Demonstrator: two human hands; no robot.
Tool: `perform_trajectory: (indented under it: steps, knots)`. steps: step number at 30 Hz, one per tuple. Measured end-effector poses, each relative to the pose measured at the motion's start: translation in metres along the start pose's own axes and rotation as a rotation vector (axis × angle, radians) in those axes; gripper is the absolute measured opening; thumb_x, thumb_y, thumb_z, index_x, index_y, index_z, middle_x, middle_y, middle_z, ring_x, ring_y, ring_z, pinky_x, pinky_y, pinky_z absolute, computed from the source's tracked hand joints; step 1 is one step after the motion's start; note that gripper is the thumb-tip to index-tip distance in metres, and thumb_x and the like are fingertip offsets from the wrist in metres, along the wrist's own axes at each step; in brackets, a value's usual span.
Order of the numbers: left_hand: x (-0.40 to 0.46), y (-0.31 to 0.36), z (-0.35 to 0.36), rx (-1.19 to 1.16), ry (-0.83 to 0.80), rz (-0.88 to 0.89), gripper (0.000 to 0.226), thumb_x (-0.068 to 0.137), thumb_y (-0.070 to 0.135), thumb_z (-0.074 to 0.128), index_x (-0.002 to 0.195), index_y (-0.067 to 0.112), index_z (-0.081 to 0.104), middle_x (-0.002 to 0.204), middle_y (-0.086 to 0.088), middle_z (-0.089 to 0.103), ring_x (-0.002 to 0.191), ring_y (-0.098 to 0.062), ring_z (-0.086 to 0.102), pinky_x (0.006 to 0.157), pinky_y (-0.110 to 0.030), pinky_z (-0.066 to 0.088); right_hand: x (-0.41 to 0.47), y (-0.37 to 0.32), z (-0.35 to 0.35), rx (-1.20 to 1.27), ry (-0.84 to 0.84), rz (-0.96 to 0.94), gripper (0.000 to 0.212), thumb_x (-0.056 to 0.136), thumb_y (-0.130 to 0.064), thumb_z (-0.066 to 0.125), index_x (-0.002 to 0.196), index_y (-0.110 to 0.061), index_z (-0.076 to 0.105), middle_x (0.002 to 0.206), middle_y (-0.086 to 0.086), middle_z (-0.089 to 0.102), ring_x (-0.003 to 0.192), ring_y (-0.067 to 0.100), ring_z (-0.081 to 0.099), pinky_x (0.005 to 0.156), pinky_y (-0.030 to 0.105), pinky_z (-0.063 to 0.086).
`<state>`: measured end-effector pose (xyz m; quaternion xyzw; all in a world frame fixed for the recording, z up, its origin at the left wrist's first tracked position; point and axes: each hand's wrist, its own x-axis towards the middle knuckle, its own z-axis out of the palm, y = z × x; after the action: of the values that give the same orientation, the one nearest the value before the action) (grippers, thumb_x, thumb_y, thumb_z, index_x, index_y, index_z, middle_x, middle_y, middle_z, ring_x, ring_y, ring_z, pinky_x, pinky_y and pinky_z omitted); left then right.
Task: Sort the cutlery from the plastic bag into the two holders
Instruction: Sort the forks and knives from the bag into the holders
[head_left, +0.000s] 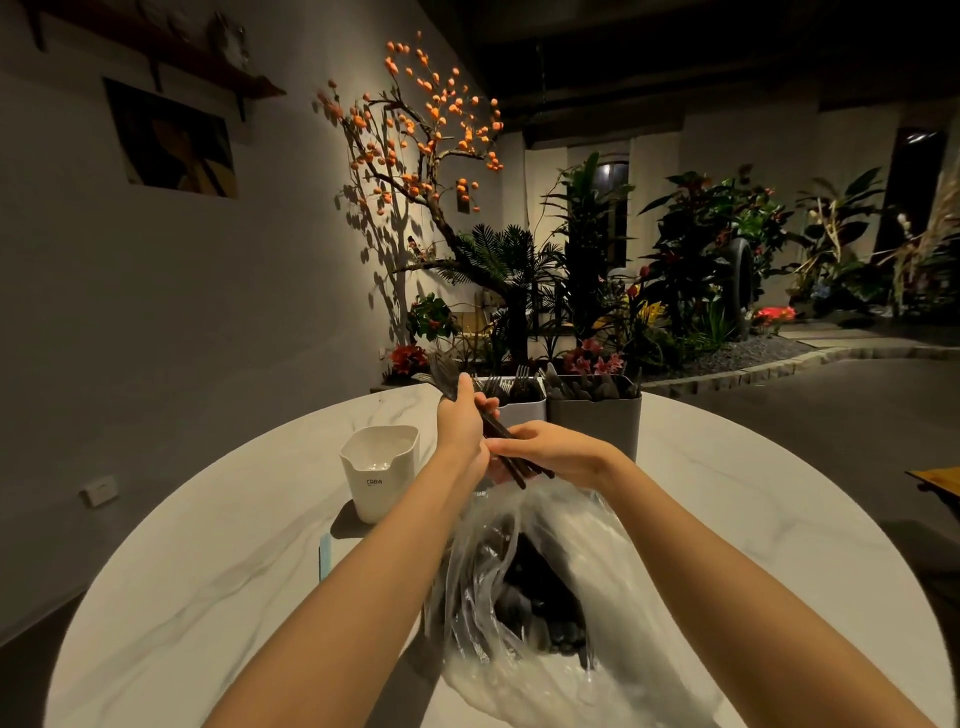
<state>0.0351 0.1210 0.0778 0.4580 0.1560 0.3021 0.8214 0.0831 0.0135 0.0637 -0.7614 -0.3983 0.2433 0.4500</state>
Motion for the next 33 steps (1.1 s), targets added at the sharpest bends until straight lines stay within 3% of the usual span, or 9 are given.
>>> perform_trajectory:
  steps: [4, 7, 10, 13, 16, 21, 28, 31, 33]
  knots:
    - [0.007, -0.001, -0.001, -0.061, 0.016, -0.050, 0.026, 0.102, 0.026, 0.046, 0.083, 0.008, 0.048, 0.062, -0.002, 0.043, 0.056, -0.014, 0.043, 0.068, -0.031, 0.046, 0.002, 0.000, -0.004, 0.008, 0.020, -0.002, 0.025, 0.095, -0.035, 0.058, 0.100, -0.010, 0.061, 0.082, 0.003, 0.068, 0.070, 0.012, 0.066, 0.060, 0.020, 0.051]
    - [0.014, 0.004, -0.003, -0.081, -0.042, -0.033, 0.023, 0.100, 0.021, 0.051, 0.079, 0.010, 0.052, 0.064, -0.001, 0.050, 0.061, -0.013, 0.048, 0.066, -0.028, 0.044, 0.009, -0.003, -0.004, -0.089, 0.091, -0.075, 0.025, 0.099, -0.026, 0.052, 0.100, -0.003, 0.061, 0.067, 0.001, 0.053, 0.057, 0.010, 0.049, 0.051, 0.017, 0.039]
    - [0.023, 0.012, -0.007, 0.189, -0.078, 0.063, 0.023, 0.096, 0.023, 0.057, 0.075, 0.013, 0.062, 0.074, -0.001, 0.067, 0.067, -0.009, 0.057, 0.062, -0.025, 0.038, 0.025, -0.007, -0.003, -0.441, 0.352, -0.136, 0.030, 0.102, -0.026, 0.045, 0.109, -0.004, 0.062, 0.071, -0.004, 0.048, 0.061, 0.009, 0.042, 0.055, 0.024, 0.031]
    - [0.031, 0.020, -0.012, 0.335, -0.103, 0.013, 0.019, 0.089, 0.028, 0.066, 0.082, 0.010, 0.067, 0.089, -0.009, 0.069, 0.046, -0.006, 0.043, 0.048, -0.022, 0.032, 0.033, -0.004, -0.004, -0.579, 0.414, -0.105, 0.030, 0.103, -0.030, 0.039, 0.111, -0.010, 0.059, 0.087, 0.001, 0.055, 0.071, 0.015, 0.049, 0.064, 0.033, 0.036]
    - [0.034, 0.024, -0.013, 0.242, -0.161, -0.062, 0.016, 0.091, 0.019, 0.064, 0.086, 0.003, 0.064, 0.088, -0.011, 0.066, 0.034, -0.005, 0.033, 0.035, -0.016, 0.028, 0.035, 0.002, -0.008, -0.557, 0.390, -0.098, 0.028, 0.102, -0.031, 0.040, 0.111, -0.010, 0.056, 0.094, 0.008, 0.058, 0.079, 0.020, 0.052, 0.068, 0.034, 0.038]
    - [0.033, 0.020, -0.001, 0.186, -0.052, 0.038, 0.022, 0.098, 0.019, 0.052, 0.080, 0.008, 0.056, 0.073, -0.006, 0.062, 0.053, -0.009, 0.048, 0.050, -0.017, 0.044, 0.036, 0.004, -0.011, -0.347, 0.490, -0.183, 0.034, 0.093, -0.035, 0.060, 0.106, -0.004, 0.060, 0.084, 0.002, 0.057, 0.068, 0.009, 0.049, 0.055, 0.014, 0.034]
    - [0.038, 0.018, 0.008, -0.019, 0.074, 0.133, 0.020, 0.099, 0.023, 0.051, 0.094, 0.005, 0.056, 0.073, -0.004, 0.060, 0.049, -0.007, 0.047, 0.047, -0.015, 0.045, 0.041, 0.001, -0.011, -0.315, 0.796, -0.355, 0.039, 0.086, -0.016, 0.071, 0.121, -0.006, 0.059, 0.115, 0.007, 0.054, 0.103, 0.013, 0.052, 0.089, 0.017, 0.039]
    - [0.041, 0.020, 0.011, -0.021, 0.145, 0.182, 0.022, 0.100, 0.028, 0.050, 0.098, 0.007, 0.056, 0.075, -0.003, 0.060, 0.047, -0.005, 0.049, 0.047, -0.014, 0.046, 0.045, 0.003, -0.013, -0.272, 0.831, -0.312, 0.047, 0.088, -0.006, 0.064, 0.133, -0.004, 0.050, 0.129, 0.012, 0.052, 0.122, 0.022, 0.049, 0.104, 0.035, 0.043]
    - [0.042, 0.020, 0.012, 0.037, 0.179, 0.204, 0.022, 0.100, 0.030, 0.050, 0.091, 0.011, 0.056, 0.073, -0.001, 0.060, 0.049, -0.006, 0.050, 0.050, -0.015, 0.046, 0.045, 0.005, -0.016, -0.223, 0.824, -0.255, 0.047, 0.091, -0.002, 0.057, 0.137, -0.005, 0.047, 0.132, 0.012, 0.054, 0.124, 0.022, 0.050, 0.104, 0.029, 0.041]
